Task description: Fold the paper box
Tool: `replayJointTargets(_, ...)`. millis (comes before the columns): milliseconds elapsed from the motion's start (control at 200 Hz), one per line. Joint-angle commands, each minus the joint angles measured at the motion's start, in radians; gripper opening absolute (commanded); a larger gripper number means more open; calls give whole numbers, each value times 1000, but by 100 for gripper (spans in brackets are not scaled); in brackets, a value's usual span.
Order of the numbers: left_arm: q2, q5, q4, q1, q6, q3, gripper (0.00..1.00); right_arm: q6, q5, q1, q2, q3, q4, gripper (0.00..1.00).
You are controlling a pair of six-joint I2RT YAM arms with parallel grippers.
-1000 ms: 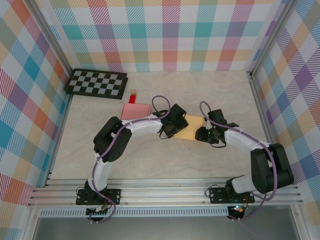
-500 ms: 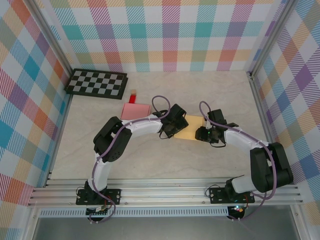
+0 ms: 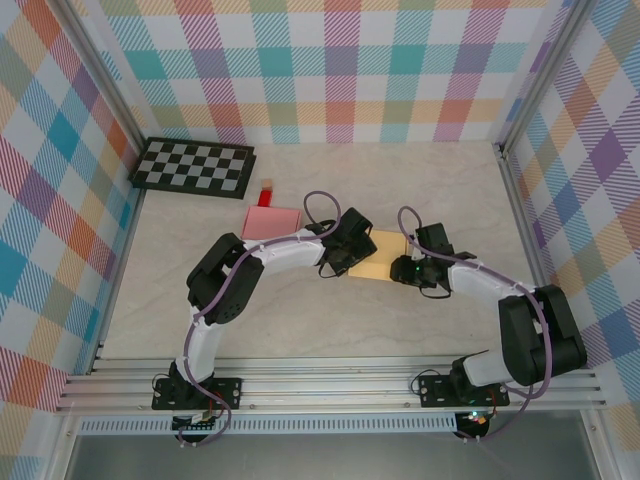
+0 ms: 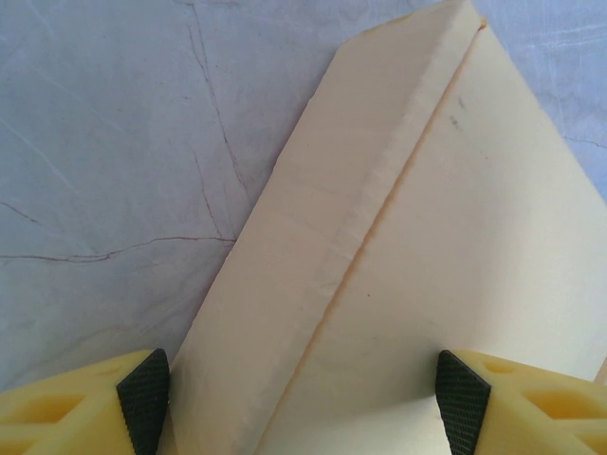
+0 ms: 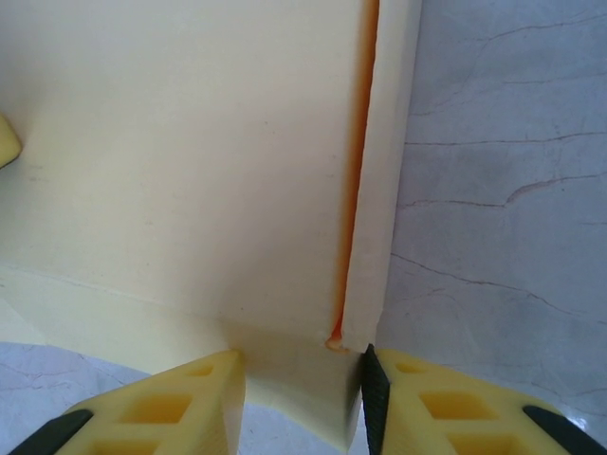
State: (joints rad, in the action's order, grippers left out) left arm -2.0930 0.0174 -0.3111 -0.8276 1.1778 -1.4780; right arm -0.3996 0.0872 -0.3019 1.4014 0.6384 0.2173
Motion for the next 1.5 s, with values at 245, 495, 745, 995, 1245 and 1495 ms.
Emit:
replayJointTargets(245, -70, 13, -109, 14, -16, 38, 74, -61, -97, -5, -17, -59, 43, 35)
replayJointTargets(495, -68, 15, -110, 15, -18, 42, 74, -104, -106, -4, -45, -65, 70, 38)
replayJointTargets(745, -65, 15, -108, 19, -18, 47, 74, -188, -155, -4, -121, -137, -22, 29)
replayJointTargets(995, -62, 12, -106, 18, -21, 46, 74, -245, -171, -2, -90, -134, -146, 22)
replayJointTargets(1245, -62, 4, -106, 19, -22, 44, 73, -297, -112, -1, 33, -80, -208, 19)
replayJointTargets(1495, -55, -9, -106, 18, -23, 47, 73, -362, -141, -11, 83, -105, -363, 6)
